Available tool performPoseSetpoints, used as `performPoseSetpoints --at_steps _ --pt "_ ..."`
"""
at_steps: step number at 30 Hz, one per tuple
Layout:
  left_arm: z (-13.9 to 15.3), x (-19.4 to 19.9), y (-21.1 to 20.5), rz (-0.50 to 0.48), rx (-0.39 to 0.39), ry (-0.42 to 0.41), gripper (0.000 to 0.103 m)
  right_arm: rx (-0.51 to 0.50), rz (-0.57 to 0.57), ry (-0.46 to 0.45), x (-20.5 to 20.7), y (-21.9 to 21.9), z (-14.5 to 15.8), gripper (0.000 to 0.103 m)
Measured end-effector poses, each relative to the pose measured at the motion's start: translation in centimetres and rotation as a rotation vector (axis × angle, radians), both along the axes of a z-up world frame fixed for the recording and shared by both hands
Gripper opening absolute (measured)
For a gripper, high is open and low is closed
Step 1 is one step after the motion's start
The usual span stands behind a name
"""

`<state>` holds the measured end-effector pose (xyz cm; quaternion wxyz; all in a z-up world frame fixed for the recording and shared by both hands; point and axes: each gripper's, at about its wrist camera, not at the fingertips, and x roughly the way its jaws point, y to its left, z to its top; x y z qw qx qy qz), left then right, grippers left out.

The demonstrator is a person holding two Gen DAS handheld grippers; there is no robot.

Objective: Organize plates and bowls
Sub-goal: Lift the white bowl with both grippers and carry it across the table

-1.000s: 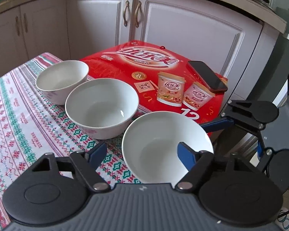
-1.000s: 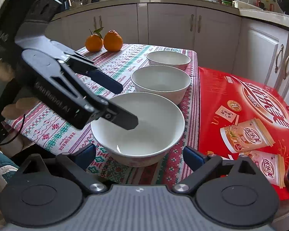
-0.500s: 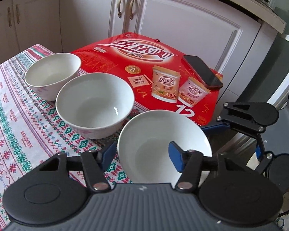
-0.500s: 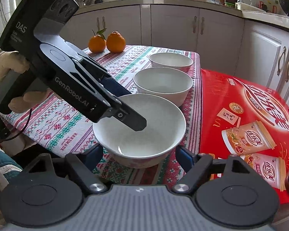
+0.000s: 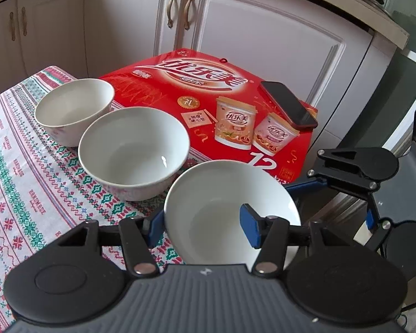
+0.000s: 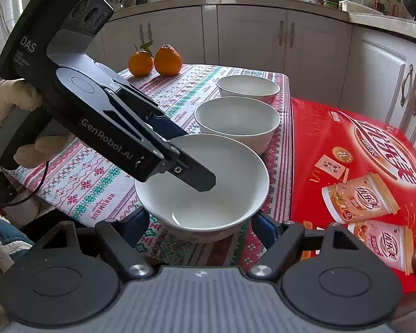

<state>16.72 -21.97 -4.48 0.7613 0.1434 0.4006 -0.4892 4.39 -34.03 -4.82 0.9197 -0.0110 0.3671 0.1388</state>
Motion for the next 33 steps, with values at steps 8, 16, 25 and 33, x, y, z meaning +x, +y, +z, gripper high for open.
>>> performPoseSetpoints --at_steps 8,16,25,33 --pt "0.6 0.1 2.4 0.044 -0.024 -0.004 0.055 0.000 0.051 -0.010 0.8 1.2 1.1 0.084" --pt "1.2 0.5 6.2 0.125 -0.041 -0.012 0.055 0.005 0.132 -0.009 2.6 3.8 1.6 0.084" --pt "1.2 1.5 10.6 0.221 -0.043 -0.017 0.056 0.006 0.233 0.010 5.6 7.6 1.5 0.084" --pt "1.1 2.4 13.6 0.291 -0.038 -0.019 0.056 0.018 0.291 0.024 7.3 10.0 1.0 0.084"
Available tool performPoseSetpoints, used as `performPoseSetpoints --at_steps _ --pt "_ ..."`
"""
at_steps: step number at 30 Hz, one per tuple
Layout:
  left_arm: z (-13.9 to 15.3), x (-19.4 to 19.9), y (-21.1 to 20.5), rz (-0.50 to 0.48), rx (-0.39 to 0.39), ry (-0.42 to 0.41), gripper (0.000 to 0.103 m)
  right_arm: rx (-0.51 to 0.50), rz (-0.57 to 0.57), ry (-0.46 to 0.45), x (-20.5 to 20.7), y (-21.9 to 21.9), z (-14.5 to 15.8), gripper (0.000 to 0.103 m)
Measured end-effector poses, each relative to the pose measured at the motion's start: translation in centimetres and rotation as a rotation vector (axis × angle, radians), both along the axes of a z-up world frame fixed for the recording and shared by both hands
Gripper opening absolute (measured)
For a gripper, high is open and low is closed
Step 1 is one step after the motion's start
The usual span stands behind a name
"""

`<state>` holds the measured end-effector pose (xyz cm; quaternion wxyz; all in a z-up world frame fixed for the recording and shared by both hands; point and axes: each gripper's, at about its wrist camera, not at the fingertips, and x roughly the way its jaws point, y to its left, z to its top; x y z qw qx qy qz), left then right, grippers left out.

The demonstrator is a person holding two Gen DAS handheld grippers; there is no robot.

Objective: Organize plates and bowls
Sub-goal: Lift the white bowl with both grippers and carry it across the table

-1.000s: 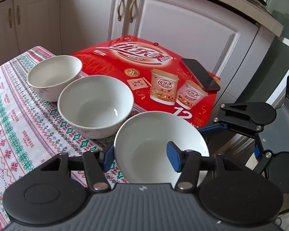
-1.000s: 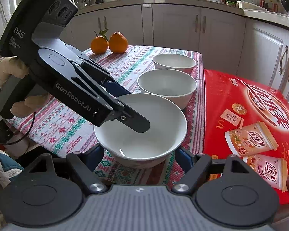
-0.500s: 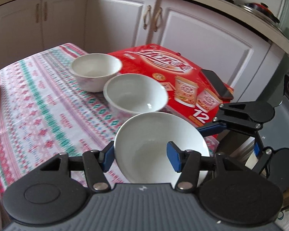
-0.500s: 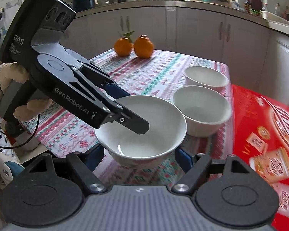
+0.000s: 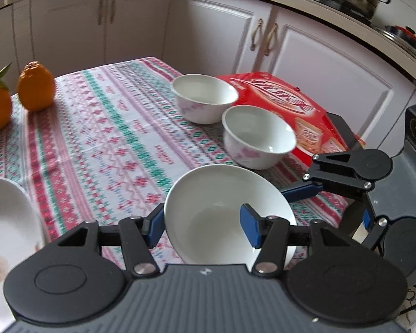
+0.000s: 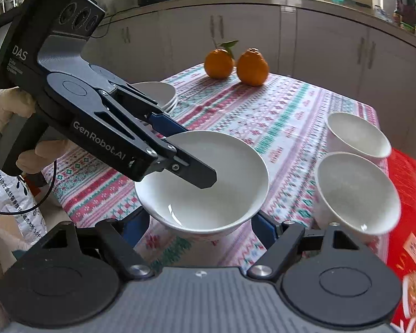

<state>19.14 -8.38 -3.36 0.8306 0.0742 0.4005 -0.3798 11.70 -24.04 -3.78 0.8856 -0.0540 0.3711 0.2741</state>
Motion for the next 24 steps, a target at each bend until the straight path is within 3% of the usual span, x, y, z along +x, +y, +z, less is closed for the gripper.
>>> performPoseSetpoints --at_steps 24 --pt "-1.3 0.7 1.6 0.037 0.006 0.019 0.056 -0.008 0.020 0.029 1.3 1.8 -0.6 0.084"
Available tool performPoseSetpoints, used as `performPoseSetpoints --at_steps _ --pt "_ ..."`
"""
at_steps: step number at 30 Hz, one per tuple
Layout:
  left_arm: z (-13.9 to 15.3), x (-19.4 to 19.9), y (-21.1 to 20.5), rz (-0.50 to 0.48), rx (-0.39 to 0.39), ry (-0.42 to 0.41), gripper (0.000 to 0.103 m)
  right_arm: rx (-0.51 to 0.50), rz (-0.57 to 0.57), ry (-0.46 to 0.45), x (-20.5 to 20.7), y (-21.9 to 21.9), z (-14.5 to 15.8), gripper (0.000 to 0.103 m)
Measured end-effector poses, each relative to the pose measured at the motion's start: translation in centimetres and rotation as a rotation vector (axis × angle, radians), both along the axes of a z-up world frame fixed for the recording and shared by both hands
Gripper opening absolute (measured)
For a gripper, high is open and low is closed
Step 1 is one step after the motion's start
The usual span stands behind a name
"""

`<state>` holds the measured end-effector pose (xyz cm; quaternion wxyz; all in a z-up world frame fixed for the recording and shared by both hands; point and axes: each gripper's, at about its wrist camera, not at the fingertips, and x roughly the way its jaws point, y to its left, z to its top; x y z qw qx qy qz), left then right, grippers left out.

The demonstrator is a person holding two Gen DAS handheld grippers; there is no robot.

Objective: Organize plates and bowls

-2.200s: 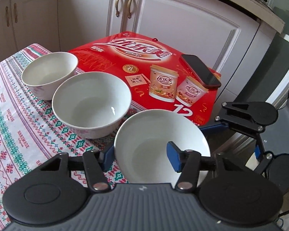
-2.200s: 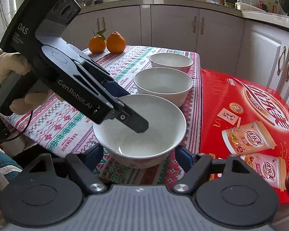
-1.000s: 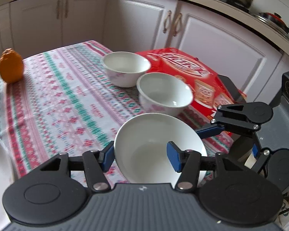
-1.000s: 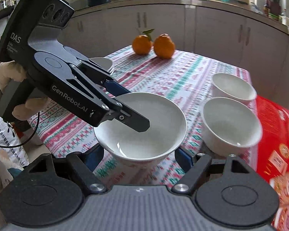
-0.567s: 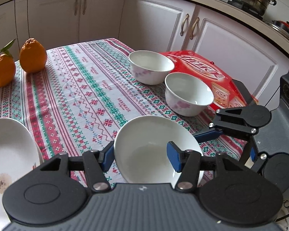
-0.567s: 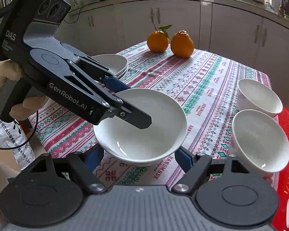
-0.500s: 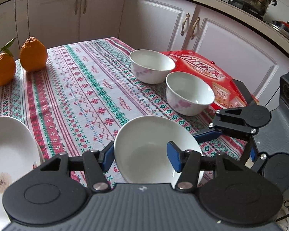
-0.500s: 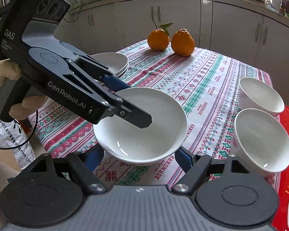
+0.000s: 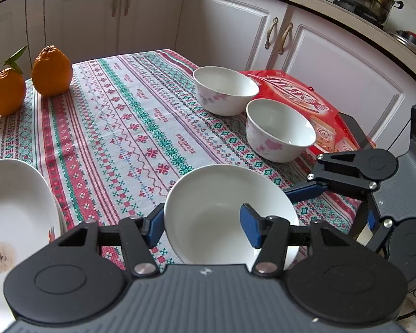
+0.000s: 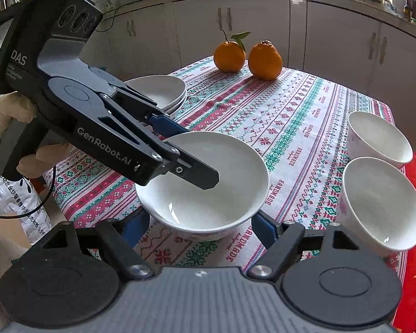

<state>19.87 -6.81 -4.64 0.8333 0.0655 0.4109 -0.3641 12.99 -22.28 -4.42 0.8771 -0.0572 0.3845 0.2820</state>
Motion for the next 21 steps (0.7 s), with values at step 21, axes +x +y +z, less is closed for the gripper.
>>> performPoseSetpoints --at_steps 21 --pt "3.7 -1.1 -1.5 -0.024 0.016 -0.142 0.091 0.004 -0.103 -0.113 -2.2 -3.9 2.5 0.103"
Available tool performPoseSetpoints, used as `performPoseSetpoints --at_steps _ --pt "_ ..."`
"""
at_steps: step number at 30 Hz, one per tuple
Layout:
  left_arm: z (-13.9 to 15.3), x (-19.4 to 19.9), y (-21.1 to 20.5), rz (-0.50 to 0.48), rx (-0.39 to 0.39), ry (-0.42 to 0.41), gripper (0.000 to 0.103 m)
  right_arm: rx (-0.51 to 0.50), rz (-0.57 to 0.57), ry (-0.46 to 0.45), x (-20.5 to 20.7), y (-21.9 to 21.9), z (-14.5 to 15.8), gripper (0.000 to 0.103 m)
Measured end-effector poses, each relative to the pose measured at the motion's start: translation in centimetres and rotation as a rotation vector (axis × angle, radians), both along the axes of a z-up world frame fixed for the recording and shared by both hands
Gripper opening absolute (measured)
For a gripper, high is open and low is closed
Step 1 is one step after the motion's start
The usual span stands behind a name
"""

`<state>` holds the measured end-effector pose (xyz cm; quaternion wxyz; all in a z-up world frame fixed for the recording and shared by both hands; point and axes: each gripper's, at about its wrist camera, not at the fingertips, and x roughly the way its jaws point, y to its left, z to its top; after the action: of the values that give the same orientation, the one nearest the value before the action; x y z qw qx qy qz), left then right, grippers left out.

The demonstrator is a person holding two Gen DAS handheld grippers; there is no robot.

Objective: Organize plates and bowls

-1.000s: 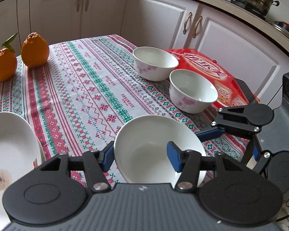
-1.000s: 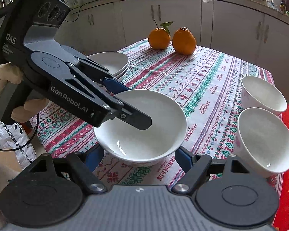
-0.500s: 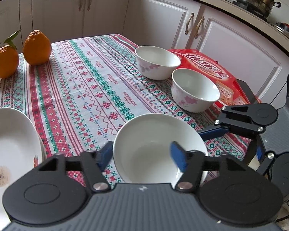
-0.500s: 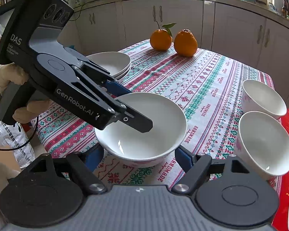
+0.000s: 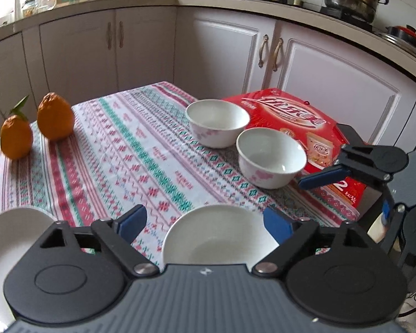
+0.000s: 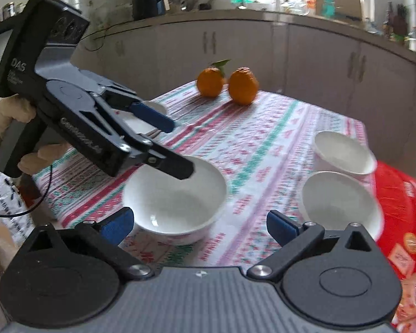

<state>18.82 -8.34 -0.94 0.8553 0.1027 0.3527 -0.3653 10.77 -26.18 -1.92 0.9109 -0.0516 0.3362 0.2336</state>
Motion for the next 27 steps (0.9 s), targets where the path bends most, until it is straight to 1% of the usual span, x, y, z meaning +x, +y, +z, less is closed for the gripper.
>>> performPoseSetpoints --at_steps 6,11,16,20,27 --pt "0.3 0.5 -2.6 -0.036 0.018 -0.016 0.091 -0.043 -0.139 -0.040 -0.3 -3.2 -0.1 0.103" --pt "0.4 1.2 -5.3 -0.076 0.034 -0.018 0.091 -0.059 -0.206 -0.045 -0.1 -5.4 -0.8 0.103" --pt "0.2 2.3 -8.3 -0.116 0.047 -0.012 0.091 -0.091 -0.238 -0.038 0.9 -6.7 -2.1 0.103" --pt "-0.6 3.2 -10.7 -0.140 0.065 -0.002 0.091 -0.086 -0.254 -0.028 1.8 -7.6 -2.9 0.103" --pt "-1.7 4.8 -13.4 -0.172 0.078 0.029 0.091 -0.093 -0.239 -0.025 3.2 -7.9 -3.9 0.103"
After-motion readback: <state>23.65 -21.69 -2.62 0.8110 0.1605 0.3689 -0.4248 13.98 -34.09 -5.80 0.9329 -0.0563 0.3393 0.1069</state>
